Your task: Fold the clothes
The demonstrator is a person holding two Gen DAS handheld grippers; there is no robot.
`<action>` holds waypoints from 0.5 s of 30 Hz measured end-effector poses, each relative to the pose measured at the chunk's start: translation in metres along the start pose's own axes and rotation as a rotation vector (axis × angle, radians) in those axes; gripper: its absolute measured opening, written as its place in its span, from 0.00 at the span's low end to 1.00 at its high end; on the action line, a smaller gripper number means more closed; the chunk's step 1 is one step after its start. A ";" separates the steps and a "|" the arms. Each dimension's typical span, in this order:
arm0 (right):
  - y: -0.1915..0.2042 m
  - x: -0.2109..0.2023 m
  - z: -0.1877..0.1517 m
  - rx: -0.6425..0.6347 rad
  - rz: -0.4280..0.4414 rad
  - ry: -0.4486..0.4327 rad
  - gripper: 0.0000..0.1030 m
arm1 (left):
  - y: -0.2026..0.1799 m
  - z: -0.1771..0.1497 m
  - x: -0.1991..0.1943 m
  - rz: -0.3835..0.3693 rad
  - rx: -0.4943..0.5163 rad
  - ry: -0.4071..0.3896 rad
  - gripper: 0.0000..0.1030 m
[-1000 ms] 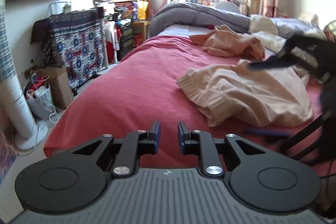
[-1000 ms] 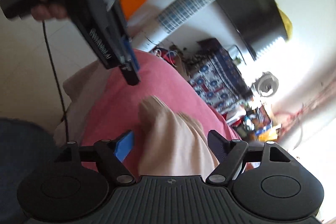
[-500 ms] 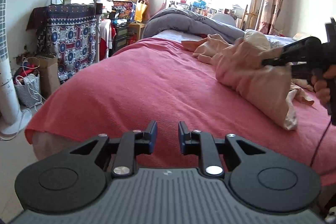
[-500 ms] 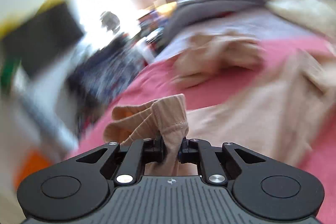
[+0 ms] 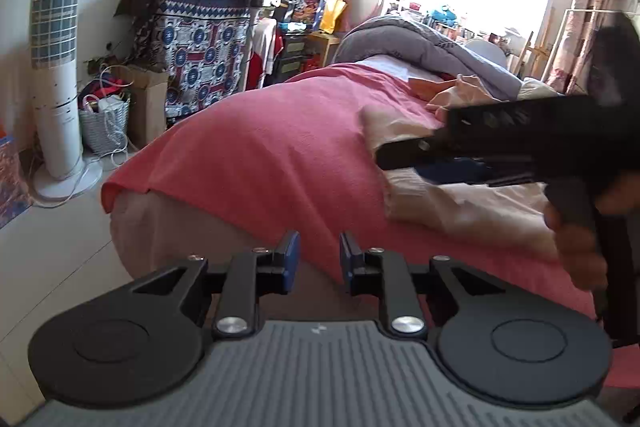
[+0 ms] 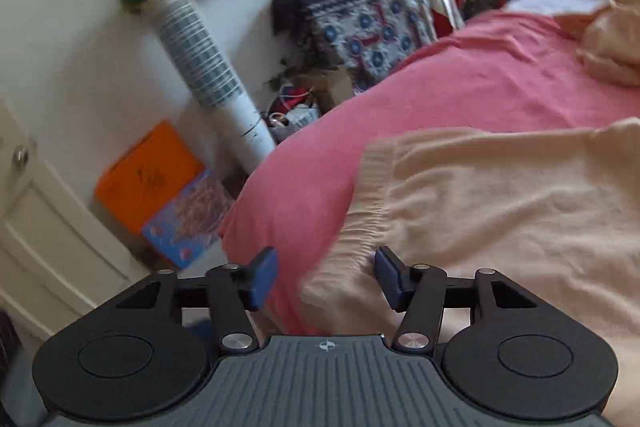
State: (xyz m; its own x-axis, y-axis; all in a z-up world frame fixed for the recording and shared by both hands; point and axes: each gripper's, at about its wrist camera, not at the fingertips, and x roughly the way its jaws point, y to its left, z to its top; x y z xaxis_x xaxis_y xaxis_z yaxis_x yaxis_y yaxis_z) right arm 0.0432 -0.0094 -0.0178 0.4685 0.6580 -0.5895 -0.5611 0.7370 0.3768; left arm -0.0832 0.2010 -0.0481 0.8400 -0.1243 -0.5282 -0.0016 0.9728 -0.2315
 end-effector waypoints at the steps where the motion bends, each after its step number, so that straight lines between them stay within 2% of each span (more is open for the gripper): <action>1: -0.004 -0.011 -0.005 -0.011 0.018 -0.006 0.70 | -0.001 0.000 0.000 0.008 0.001 -0.001 0.26; 3: -0.024 -0.038 -0.011 0.005 0.007 -0.033 0.72 | -0.007 0.003 0.002 0.014 0.008 -0.011 0.26; 4: -0.039 -0.055 -0.014 0.024 -0.030 -0.058 0.72 | -0.013 0.006 0.003 0.005 0.014 -0.026 0.26; 7: -0.103 -0.111 -0.022 0.119 -0.223 -0.155 0.73 | -0.037 0.018 0.003 -0.061 0.062 -0.084 0.26; 9: -0.160 -0.150 -0.031 0.244 -0.384 -0.227 0.74 | -0.061 0.027 0.005 -0.131 0.114 -0.120 0.26; 10: -0.187 -0.170 -0.038 0.320 -0.461 -0.256 0.75 | -0.074 0.031 0.007 -0.170 0.142 -0.134 0.31; 11: -0.214 -0.189 -0.047 0.402 -0.537 -0.281 0.75 | -0.086 0.033 0.011 -0.196 0.164 -0.140 0.41; 12: -0.241 -0.209 -0.056 0.484 -0.612 -0.306 0.75 | -0.097 0.034 0.017 -0.213 0.183 -0.142 0.43; 14: -0.288 -0.244 -0.076 0.646 -0.716 -0.375 0.75 | -0.120 0.036 0.028 -0.248 0.221 -0.145 0.44; 15: -0.307 -0.256 -0.086 0.716 -0.736 -0.404 0.75 | -0.128 0.034 0.036 -0.247 0.229 -0.128 0.44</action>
State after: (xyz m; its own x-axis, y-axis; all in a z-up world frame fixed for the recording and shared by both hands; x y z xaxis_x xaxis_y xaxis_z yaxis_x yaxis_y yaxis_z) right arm 0.0369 -0.4170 -0.0442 0.7876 -0.0725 -0.6119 0.4105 0.8023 0.4333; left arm -0.0338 0.0784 -0.0097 0.8608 -0.3501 -0.3693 0.3198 0.9367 -0.1424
